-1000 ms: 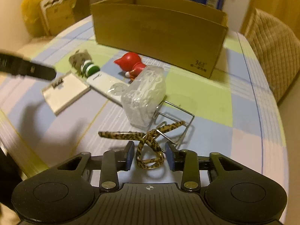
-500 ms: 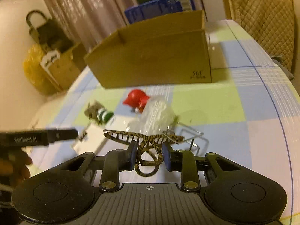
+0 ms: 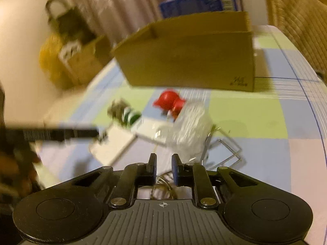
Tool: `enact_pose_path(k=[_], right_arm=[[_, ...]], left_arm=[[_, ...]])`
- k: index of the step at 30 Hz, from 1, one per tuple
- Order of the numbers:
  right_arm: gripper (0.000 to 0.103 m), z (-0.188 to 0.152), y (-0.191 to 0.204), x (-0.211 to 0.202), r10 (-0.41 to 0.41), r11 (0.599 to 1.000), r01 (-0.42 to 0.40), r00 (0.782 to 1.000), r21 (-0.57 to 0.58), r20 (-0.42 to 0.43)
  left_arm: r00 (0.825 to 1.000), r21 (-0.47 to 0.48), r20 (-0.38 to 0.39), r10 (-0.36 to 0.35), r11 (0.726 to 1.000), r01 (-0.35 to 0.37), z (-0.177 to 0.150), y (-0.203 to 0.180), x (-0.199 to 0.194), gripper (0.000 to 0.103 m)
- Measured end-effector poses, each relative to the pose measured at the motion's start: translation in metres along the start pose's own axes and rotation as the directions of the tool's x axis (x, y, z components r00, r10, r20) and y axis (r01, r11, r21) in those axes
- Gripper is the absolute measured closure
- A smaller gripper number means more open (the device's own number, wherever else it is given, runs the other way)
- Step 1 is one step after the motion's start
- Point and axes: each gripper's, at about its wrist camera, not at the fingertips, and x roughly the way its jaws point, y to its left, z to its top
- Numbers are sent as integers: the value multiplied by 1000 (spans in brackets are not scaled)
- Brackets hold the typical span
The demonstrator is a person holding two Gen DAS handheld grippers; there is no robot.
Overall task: Organize rigid objects
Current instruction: 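Lift the hair clip off the table with right gripper, then grasp the white square plate edge with left gripper while right gripper holds the clip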
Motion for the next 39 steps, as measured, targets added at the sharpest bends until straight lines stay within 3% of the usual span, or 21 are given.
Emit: enact_pose_path(k=[3, 4, 7, 8, 16, 18, 19, 21, 32, 39], right_arm=[[88, -14, 9, 9, -22, 998, 20, 999, -62, -33], [83, -17, 10, 9, -29, 998, 27, 999, -61, -38], [45, -26, 13, 5, -60, 995, 58, 998, -79, -31], [44, -29, 15, 4, -56, 995, 53, 998, -85, -34], [45, -45, 37, 27, -118, 940, 77, 987, -333, -106], [56, -46, 35, 34, -122, 930, 74, 986, -360, -112], [68, -46, 34, 36, -121, 929, 72, 986, -362, -116], [74, -47, 32, 39, -112, 930, 67, 988, -362, -104], [75, -32, 39, 21, -85, 954, 70, 995, -291, -42], [75, -27, 42, 2, -142, 951, 137, 990, -277, 1]], left_arm=[[1000, -4, 7, 9, 1000, -9, 2, 5, -2, 4], [1000, -5, 10, 11, 1000, -11, 2, 6, -3, 4], [1000, -8, 12, 14, 1000, -13, 4, 10, -4, 4], [1000, -10, 12, 13, 1000, -12, 4, 11, -4, 4], [1000, 13, 4, 12, 1000, -12, 3, 12, 0, 4], [1000, 26, -1, 14, 1000, -14, 3, 12, 1, 4], [1000, 32, -4, 14, 999, -13, 3, 13, 2, 4], [1000, 42, -9, 12, 999, -11, 3, 14, 3, 4], [999, 87, -34, 16, 996, -13, 1, 21, 11, 4], [998, 185, -66, 15, 983, -3, 5, 18, 32, 4]])
